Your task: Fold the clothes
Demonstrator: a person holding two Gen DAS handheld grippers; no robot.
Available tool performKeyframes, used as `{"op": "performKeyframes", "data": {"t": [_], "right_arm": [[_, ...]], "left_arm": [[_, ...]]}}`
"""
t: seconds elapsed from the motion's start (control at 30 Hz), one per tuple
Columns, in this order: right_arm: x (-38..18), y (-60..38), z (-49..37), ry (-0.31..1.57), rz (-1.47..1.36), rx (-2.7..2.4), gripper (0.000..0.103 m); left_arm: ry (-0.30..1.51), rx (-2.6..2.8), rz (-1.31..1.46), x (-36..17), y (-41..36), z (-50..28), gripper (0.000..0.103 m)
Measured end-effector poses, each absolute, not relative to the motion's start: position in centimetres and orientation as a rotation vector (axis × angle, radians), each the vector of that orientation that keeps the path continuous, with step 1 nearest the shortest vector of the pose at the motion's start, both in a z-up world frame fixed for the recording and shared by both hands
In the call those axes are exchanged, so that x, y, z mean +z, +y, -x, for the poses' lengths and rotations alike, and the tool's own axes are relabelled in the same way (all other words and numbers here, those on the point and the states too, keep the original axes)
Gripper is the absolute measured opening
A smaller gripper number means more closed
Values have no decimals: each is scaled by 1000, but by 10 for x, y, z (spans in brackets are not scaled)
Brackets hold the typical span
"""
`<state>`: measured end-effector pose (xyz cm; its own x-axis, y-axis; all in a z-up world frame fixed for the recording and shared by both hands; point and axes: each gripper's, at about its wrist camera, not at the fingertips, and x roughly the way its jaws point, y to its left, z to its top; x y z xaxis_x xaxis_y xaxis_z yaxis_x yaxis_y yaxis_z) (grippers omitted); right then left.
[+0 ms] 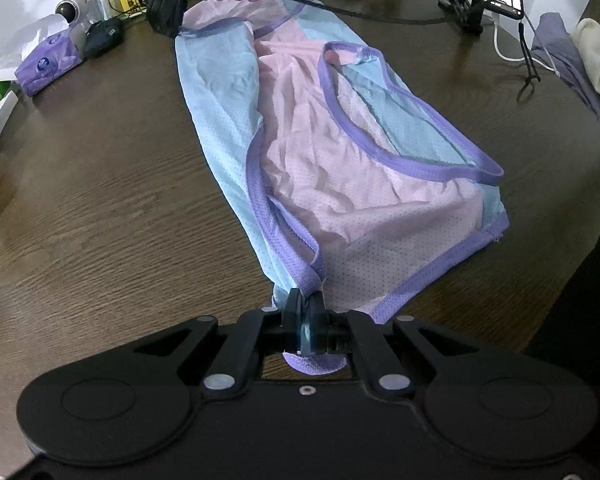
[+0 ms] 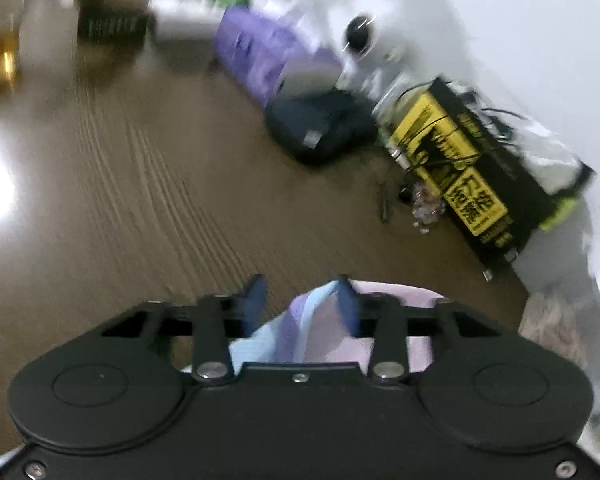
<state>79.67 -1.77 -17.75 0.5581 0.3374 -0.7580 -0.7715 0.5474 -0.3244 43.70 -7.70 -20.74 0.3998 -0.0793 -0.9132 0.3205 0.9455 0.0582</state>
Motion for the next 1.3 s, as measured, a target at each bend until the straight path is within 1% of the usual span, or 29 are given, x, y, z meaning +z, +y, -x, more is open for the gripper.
{"op": "performKeyframes", "data": {"t": [0.07, 0.13, 0.17, 0.2, 0.33, 0.4, 0.43, 0.47, 0.5, 0.53, 0.6, 0.63, 0.67, 0.73, 0.83, 0.9, 0.93, 0.97, 1.0, 1.03, 1.07, 1.23, 1.3], "right_arm": [[-176, -24, -809, 733, 627, 700, 2], [-167, -53, -842, 854, 310, 676, 2], [-168, -59, -846, 866, 262, 671, 2], [-165, -81, -863, 908, 54, 662, 2], [-168, -134, -893, 961, -413, 661, 2], [-181, -145, -902, 1032, -534, 685, 5], [-186, -145, -903, 1047, -538, 691, 10], [-187, -146, -901, 1043, -525, 698, 25], [-189, -148, -899, 1039, -511, 706, 32], [-184, -152, -895, 1009, -494, 686, 39], [-173, -159, -889, 955, -465, 662, 42], [-160, -167, -880, 908, -426, 646, 49], [-150, -175, -872, 881, -387, 629, 61], [-135, -195, -854, 853, -297, 600, 65], [-119, -231, -823, 852, -142, 565, 65], [-127, -254, -811, 919, -87, 520, 65], [-131, -261, -809, 938, -77, 506, 65], [-135, -268, -807, 957, -68, 492, 65], [-139, -276, -804, 980, -68, 476, 65], [-143, -284, -802, 1003, -69, 460, 65], [-145, -290, -800, 1014, -69, 454, 65], [-152, -298, -805, 1050, -89, 426, 65], [-157, -294, -810, 1065, -113, 429, 65]], "left_arm": [[1135, -255, -236, -207, -77, -437, 4], [1135, -255, -233, -207, -77, -438, 4], [1135, -256, -233, -208, -77, -438, 4], [1135, -256, -233, -208, -77, -438, 4], [1133, -258, -229, -209, -78, -439, 4], [1135, -264, -230, -209, -78, -440, 4], [1139, -265, -227, -209, -78, -440, 4], [1141, -266, -224, -209, -78, -441, 4], [1145, -263, -213, -209, -76, -441, 5], [1153, -255, -190, -208, -73, -442, 5], [1164, -241, -147, -205, -67, -444, 5], [1156, -238, -134, -202, -65, -443, 5], [1139, -235, -103, -197, -59, -441, 5], [1094, -238, -18, -181, -44, -436, 6], [1033, -261, 76, -161, -30, -435, 6], [999, -295, 89, -149, -32, -439, 7], [984, -336, 86, -142, -38, -443, 10], [977, -411, 68, -137, -51, -449, 22], [979, -470, 54, -135, -64, -454, 31], [978, -512, 41, -135, -75, -457, 51], [976, -547, 27, -136, -88, -460, 62], [1040, -609, -226, -178, -176, -473, 62], [1077, -569, -277, -196, -196, -478, 62]]}}
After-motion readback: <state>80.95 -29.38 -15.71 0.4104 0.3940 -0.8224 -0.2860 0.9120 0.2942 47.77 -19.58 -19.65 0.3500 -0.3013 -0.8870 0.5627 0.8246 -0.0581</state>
